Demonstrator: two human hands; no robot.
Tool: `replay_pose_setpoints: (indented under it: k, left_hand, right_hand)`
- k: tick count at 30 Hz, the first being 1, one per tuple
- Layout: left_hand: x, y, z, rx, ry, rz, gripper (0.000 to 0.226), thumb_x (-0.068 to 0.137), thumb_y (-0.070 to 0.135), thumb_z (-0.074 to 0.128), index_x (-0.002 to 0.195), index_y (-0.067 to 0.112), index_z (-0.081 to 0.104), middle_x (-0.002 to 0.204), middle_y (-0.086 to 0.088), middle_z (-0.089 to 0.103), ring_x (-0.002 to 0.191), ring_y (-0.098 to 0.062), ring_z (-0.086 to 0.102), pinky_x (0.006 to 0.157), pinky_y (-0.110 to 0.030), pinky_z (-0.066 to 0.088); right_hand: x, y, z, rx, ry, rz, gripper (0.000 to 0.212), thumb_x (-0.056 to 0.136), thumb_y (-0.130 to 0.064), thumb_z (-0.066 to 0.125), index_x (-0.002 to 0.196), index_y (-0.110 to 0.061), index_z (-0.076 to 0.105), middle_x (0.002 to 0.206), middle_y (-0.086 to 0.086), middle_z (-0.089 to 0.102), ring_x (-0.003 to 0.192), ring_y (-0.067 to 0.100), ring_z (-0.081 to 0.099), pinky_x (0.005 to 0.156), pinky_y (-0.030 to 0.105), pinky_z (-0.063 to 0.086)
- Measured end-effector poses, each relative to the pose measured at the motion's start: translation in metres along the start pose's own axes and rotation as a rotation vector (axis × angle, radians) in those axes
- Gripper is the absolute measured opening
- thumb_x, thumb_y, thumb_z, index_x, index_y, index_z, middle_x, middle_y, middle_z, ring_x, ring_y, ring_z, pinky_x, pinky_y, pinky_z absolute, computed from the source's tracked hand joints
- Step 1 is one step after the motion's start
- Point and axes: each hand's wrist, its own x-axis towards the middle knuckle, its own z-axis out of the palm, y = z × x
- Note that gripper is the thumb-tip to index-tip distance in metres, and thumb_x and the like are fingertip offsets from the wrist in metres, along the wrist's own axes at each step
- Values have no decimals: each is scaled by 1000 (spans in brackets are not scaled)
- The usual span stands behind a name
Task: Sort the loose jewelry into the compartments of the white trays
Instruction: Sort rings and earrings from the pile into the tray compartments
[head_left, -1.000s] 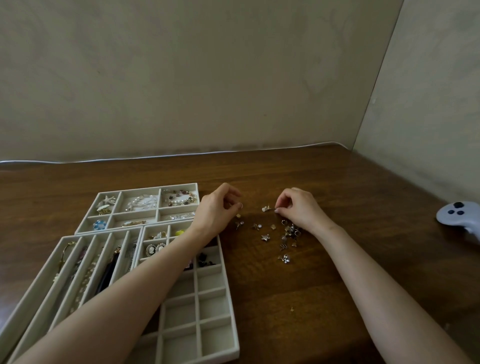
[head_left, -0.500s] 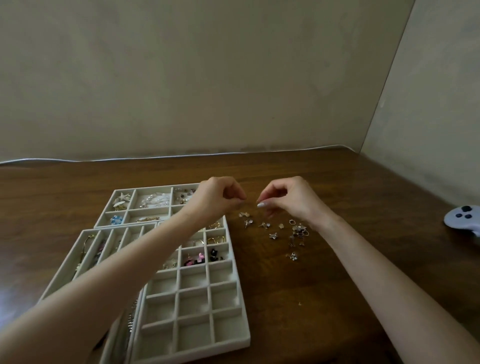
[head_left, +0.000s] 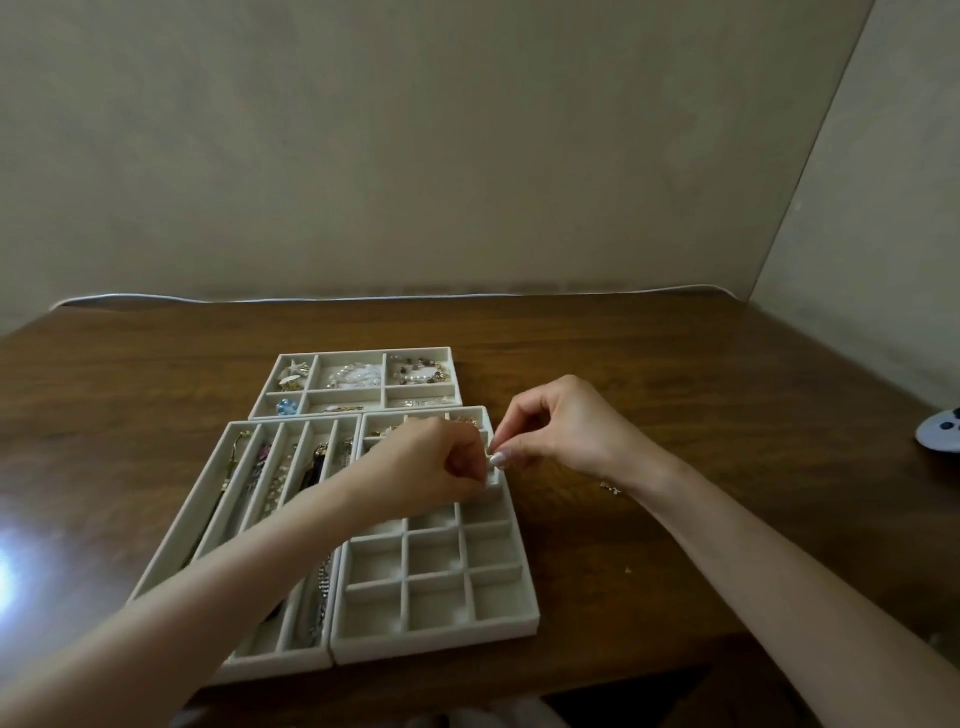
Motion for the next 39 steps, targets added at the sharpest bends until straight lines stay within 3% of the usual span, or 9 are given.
replay_pose_setpoints:
  k: [7,10,14,17,23,27,35,39]
  left_hand:
    - [-7,11,10,243,-2,59,9,82,26,62,91,28,63,90,10,66,87,-10,61,76,-26,51]
    - [-6,16,9,322,26,62,12,83,27,59,94,27,64,93,10,67,89,-13,61,75,-23,48]
    - [-5,15,2,274,-61,13,10,83,25,62,92,26,65,81,14,58,81,-8,57,69,-21,43]
    - [-5,17,2,334,-61,20,13,84,26,60,97,27,64,91,12,63,89,-11,58,73,-22,43]
    - [-7,20,11,438,18,21,18,85,22,55,100,28,63,107,7,63,107,-16,53,83,-26,39]
    - [-6,22,14,521,43,8,19,87,25,52,104,25,61,116,1,54,113,-19,47,85,-28,36]
    - [-2,20,9,468,24,-91,14,88,30,55,97,25,64,106,3,61,98,-19,58,71,-26,41]
    - [-5,15,-8,380,178,-137,13,91,30,53,96,25,63,99,6,65,88,-15,59,69,-27,46]
  right_hand:
    - [-5,2,-2,-1,27,7,10,73,-6,78,79,-3,70,78,9,72,71,17,70,64,23,57]
    - [-7,1,-3,5,30,11,8,75,-6,76,79,-4,70,78,8,71,68,14,70,62,21,56]
    - [-7,1,-5,5,35,13,8,76,-7,75,82,-4,70,80,10,71,70,16,71,63,24,58]
    - [-7,2,-6,-22,36,17,6,77,-9,74,82,-7,70,80,6,71,73,16,70,65,25,59]
    - [-8,3,-3,-122,18,5,5,78,-17,75,79,-19,71,82,-3,71,77,5,66,67,15,50]
    - [-9,4,-3,-159,5,4,6,77,-18,76,77,-22,71,81,-6,70,79,1,64,71,12,48]
    - [-7,1,3,-211,-32,4,7,75,-17,78,75,-21,72,81,-7,68,78,5,64,76,21,54]
    - [-6,-3,9,-274,-80,19,8,75,-23,78,81,-19,74,78,-12,62,74,0,56,67,16,44]
